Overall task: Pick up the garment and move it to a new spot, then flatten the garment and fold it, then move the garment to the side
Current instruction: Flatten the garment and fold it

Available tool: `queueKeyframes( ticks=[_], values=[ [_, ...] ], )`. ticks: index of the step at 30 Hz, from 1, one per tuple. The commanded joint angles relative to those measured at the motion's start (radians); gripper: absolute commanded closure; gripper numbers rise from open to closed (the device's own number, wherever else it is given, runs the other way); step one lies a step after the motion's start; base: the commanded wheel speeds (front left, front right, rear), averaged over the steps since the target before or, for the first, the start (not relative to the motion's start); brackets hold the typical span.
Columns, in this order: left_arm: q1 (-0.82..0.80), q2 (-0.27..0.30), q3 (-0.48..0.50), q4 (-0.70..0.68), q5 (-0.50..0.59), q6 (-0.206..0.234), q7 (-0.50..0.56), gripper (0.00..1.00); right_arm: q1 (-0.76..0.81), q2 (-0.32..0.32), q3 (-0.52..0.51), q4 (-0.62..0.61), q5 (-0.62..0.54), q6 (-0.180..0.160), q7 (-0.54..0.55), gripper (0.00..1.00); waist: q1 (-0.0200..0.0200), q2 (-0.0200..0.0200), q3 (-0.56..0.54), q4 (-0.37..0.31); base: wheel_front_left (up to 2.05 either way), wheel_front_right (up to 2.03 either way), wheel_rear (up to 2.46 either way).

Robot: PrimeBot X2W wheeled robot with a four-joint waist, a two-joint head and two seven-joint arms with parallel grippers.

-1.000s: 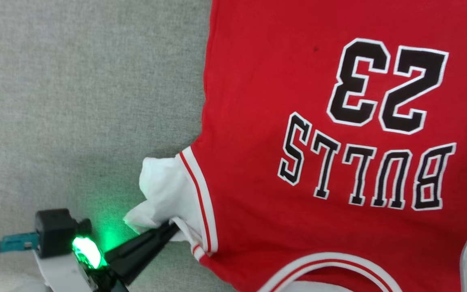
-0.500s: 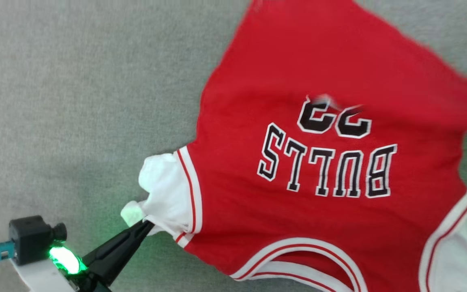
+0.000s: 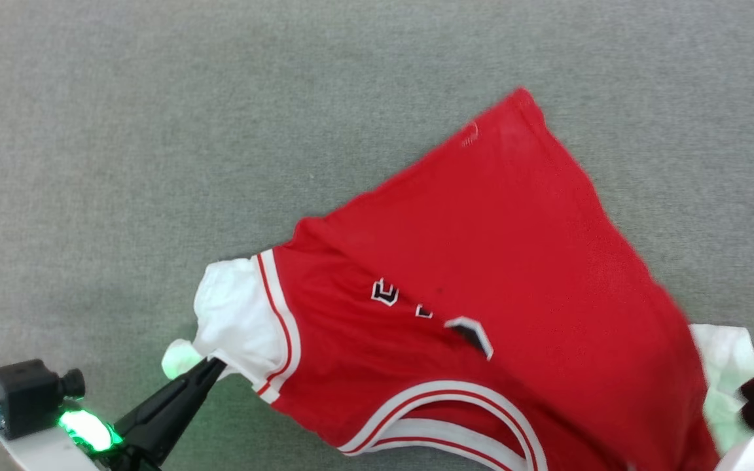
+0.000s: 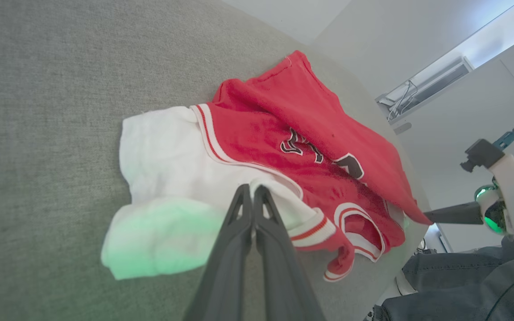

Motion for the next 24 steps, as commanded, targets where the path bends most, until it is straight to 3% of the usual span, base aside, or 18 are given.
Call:
queueKeyframes(
  ticks=[1, 7, 8, 9, 10, 14, 19, 24],
  values=[
    [0.015, -0.005, 0.009, 0.003, 0.003, 0.002, 0.001, 1.00, 0.035, 0.005, 0.024, 0.017, -0.002, -0.002, -0.029, 1.00, 0.0000, 0.0000, -0.013, -0.014, 0.00, 0.00, 0.00],
    [0.037, -0.007, 0.033, 0.021, 0.011, 0.002, 0.001, 1.00, 0.134, 0.016, 0.128, 0.129, -0.001, -0.002, -0.209, 1.00, 0.0000, 0.0000, -0.021, -0.030, 0.00, 0.00, 0.00],
    [0.039, -0.007, 0.032, 0.023, 0.014, 0.002, 0.001, 1.00, 0.129, 0.017, 0.138, 0.141, -0.004, -0.002, -0.245, 0.90, 0.0000, 0.0000, -0.023, -0.032, 0.00, 0.00, 0.00],
    [0.041, -0.006, 0.031, 0.024, 0.015, 0.002, 0.001, 1.00, 0.121, 0.017, 0.147, 0.148, -0.005, -0.002, -0.280, 0.62, 0.0000, 0.0000, -0.024, -0.033, 0.00, 0.00, 0.00],
    [0.042, -0.006, 0.030, 0.024, 0.016, 0.002, 0.001, 1.00, 0.111, 0.017, 0.153, 0.150, -0.008, -0.002, -0.313, 0.04, 0.0000, 0.0000, -0.026, -0.034, 0.00, 0.00, 0.00],
    [0.043, -0.007, 0.024, 0.022, 0.018, 0.002, 0.001, 1.00, 0.095, 0.007, 0.163, 0.103, -0.009, -0.002, -0.349, 0.00, 0.0000, 0.0000, -0.032, -0.029, 0.00, 0.00, 0.00],
    [0.029, -0.020, 0.012, 0.018, 0.021, 0.002, 0.001, 1.00, 0.039, -0.001, 0.129, -0.055, 0.028, -0.002, -0.243, 0.00, 0.0000, 0.0000, -0.037, -0.010, 0.00, 0.00, 0.00],
    [0.004, -0.040, -0.008, 0.015, 0.019, 0.002, 0.001, 1.00, -0.171, -0.022, 0.055, -0.115, 0.023, -0.002, -0.156, 0.00, 0.0000, 0.0000, -0.028, 0.023, 0.00, 0.00, 0.00]
  ],
)
